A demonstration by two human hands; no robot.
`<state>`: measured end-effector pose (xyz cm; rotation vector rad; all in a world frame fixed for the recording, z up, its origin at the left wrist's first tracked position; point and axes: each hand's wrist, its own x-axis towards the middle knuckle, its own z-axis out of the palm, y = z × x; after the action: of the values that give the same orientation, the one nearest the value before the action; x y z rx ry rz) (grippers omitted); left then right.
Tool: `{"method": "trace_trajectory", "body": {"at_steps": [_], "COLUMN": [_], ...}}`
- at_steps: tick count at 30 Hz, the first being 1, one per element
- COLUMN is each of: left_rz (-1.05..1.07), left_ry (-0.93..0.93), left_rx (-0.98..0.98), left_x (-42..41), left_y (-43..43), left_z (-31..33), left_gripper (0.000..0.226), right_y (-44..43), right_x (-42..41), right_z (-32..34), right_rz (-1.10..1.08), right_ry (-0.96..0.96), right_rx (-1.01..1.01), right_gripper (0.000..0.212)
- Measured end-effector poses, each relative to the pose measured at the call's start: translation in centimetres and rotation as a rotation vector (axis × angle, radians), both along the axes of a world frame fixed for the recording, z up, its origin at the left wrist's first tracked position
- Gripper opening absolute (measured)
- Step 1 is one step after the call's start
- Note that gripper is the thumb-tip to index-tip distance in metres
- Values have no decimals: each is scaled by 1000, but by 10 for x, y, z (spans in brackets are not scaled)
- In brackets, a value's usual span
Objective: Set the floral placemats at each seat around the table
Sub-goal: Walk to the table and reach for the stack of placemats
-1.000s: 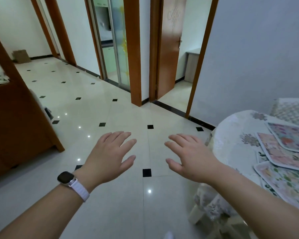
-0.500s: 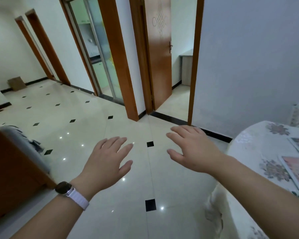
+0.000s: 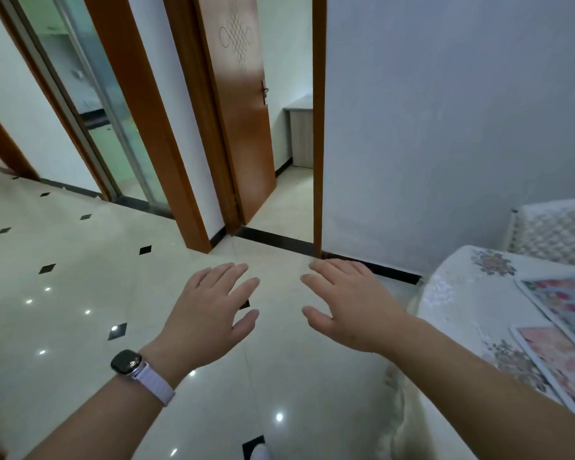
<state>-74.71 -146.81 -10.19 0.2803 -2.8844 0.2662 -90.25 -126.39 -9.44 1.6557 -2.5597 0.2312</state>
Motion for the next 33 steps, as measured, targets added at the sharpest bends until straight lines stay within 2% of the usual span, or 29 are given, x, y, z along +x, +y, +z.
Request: {"method": "trace_trajectory", "body": {"at_steps": [6,12,15,24,33], "left_rz": [-103,-230,-302,-561,-669], "left_ry": [-10,25,29,-22,-109], "left_rx": [77,106,107,79,70], "left_x": [-94,-194,-242,-380,-526], "left_y": [-91,-170,-188,-174,-127], "left_z": [-21,-17,-18,-30,-44], "left_gripper": [49,50,50,52,50], "right_y": [-66,-132,-144,-112,-63], "right_x": [-78,-142,-168,-244,-371], "right_z": [-18,-3,-2,-21,-56], "right_rz": [-167,-292,-365,-595,-705], "right_ry": [1,11,56,12,-71], "right_rx": [69,77,37,26,-18], "right_gripper": [56,64,56,58,58]}}
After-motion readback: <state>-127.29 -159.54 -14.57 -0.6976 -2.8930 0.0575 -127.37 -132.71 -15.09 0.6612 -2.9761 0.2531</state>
